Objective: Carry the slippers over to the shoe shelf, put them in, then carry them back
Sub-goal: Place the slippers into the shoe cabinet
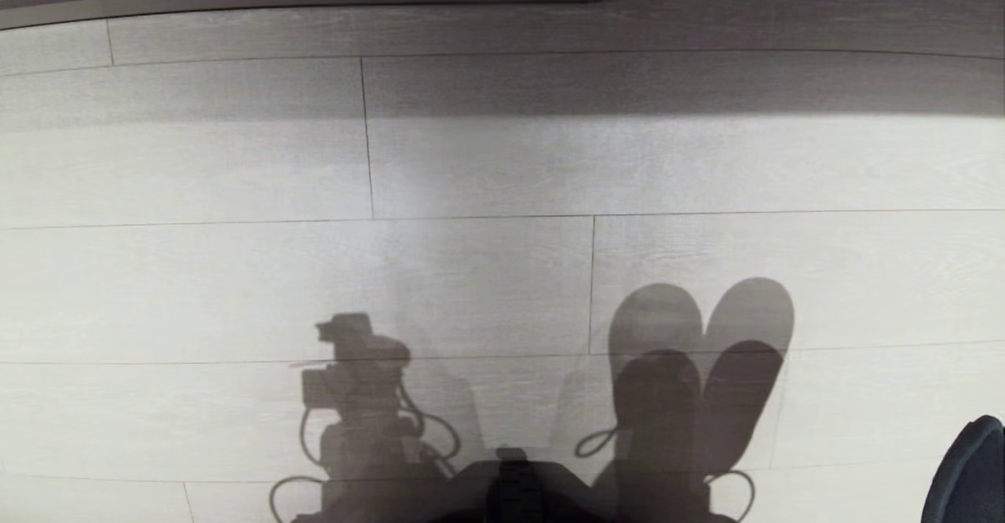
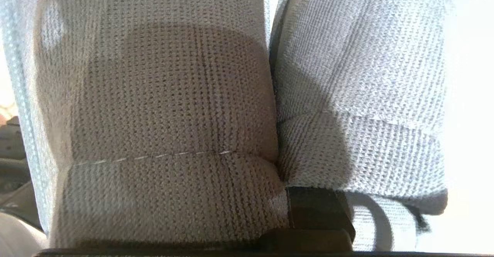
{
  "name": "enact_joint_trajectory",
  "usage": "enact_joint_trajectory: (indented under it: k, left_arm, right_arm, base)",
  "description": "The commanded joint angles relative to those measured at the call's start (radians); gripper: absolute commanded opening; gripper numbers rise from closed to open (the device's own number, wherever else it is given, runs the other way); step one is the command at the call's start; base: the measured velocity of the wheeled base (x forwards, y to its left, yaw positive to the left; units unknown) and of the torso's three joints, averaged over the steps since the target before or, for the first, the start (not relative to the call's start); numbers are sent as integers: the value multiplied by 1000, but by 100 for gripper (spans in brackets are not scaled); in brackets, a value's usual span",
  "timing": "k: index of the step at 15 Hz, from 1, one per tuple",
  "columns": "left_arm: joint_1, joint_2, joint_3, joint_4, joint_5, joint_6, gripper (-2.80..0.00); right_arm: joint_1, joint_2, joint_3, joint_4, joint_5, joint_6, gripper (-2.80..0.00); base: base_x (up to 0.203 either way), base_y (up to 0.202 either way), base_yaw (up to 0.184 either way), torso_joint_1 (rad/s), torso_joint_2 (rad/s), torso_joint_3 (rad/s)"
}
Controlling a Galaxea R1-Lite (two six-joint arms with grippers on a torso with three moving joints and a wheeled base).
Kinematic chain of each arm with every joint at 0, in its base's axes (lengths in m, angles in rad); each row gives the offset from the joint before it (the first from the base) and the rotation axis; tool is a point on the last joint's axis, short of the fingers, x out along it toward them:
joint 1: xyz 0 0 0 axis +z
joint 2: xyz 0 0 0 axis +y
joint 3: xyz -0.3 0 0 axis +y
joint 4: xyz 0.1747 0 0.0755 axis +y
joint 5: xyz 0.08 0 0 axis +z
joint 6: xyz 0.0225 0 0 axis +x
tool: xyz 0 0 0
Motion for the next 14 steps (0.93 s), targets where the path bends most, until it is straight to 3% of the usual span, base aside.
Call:
enact_joint_trajectory:
  k: [1, 7, 14]
  left_arm:
    - [0, -2, 0, -1, 0, -3, -280]
    - [2, 0, 0, 1, 0, -3, -280]
    - [1, 2, 0, 1, 0, -2, -280]
  right_arm:
    - [0, 0, 3, 1, 0, 0, -280]
    - [0, 0, 3, 1, 2, 0, -280]
    - [0, 1, 1, -2, -1, -4, -280]
  base:
    - [0, 0, 0, 0, 0, 0]
    - [0, 0, 0, 0, 0, 4]
    - [0, 0, 0, 2, 4, 178]
